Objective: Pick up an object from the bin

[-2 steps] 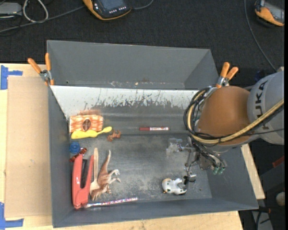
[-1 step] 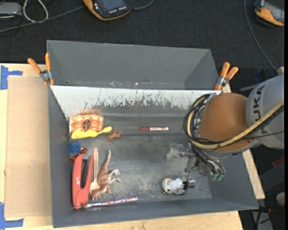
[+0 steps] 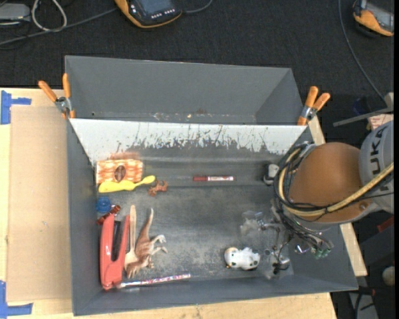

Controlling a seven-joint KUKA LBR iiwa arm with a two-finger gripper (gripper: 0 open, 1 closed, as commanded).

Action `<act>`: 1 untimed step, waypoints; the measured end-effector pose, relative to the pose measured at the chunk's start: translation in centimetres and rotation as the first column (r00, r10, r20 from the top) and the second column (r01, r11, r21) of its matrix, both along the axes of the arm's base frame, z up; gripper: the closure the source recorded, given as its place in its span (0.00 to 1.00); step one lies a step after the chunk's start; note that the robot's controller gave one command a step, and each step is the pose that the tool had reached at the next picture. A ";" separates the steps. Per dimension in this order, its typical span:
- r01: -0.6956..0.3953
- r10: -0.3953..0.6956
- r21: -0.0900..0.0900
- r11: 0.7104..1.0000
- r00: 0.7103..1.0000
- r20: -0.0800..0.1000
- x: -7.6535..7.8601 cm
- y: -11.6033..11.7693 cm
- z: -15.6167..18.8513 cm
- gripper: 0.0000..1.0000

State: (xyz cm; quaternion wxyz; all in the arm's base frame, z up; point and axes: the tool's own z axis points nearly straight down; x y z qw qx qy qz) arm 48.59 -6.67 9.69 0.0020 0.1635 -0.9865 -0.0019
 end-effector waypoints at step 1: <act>-0.146 0.146 0.001 0.989 0.989 0.005 -0.2 0.4 -1.3 0.00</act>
Offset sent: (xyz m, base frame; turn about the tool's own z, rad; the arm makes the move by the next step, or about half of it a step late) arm -0.0092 0.0004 -0.0269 0.0225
